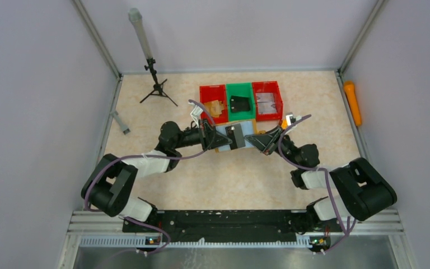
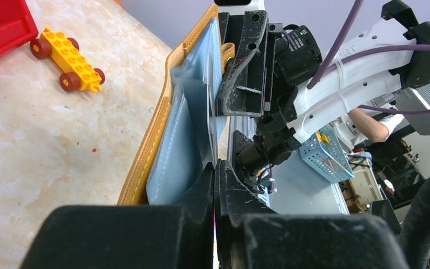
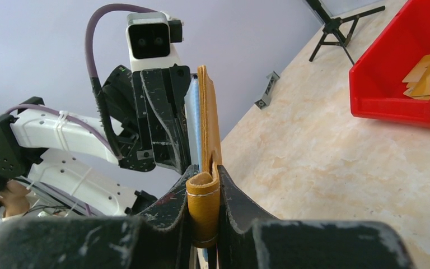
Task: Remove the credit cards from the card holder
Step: Remove the credit card from the card holder.
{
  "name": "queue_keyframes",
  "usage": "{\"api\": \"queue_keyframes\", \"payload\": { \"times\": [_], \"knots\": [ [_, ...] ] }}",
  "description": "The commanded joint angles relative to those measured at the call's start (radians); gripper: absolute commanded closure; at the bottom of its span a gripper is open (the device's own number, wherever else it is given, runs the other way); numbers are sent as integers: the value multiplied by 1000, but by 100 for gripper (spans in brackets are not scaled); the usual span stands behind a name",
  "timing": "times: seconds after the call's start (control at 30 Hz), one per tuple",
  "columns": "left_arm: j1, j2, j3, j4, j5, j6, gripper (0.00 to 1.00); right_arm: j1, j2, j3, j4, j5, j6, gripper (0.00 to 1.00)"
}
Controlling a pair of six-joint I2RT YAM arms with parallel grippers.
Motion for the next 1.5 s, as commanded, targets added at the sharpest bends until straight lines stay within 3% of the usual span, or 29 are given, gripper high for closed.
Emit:
{"api": "queue_keyframes", "payload": {
  "times": [0.0,0.3,0.47,0.57,0.7,0.83,1.33,1.47],
  "knots": [
    [4,20,26,89,21,-21,99,-7,6,32,205,-34,5,98],
    [4,28,16,126,22,-32,86,5,13,43,205,-47,11,100],
    [4,36,20,136,26,-44,89,7,22,46,206,-50,13,100],
    [4,42,22,145,32,-50,100,8,24,47,205,-48,15,100],
    [7,41,25,92,4,-17,100,6,3,25,199,-9,-4,100],
    [30,18,34,-64,-44,44,100,-19,-66,-9,96,73,-55,100],
    [56,32,32,-46,-45,19,100,-28,-518,-106,-479,634,-293,100],
    [50,4,94,-289,-144,174,100,-28,-676,-126,-625,800,-341,100]
  ]
}}
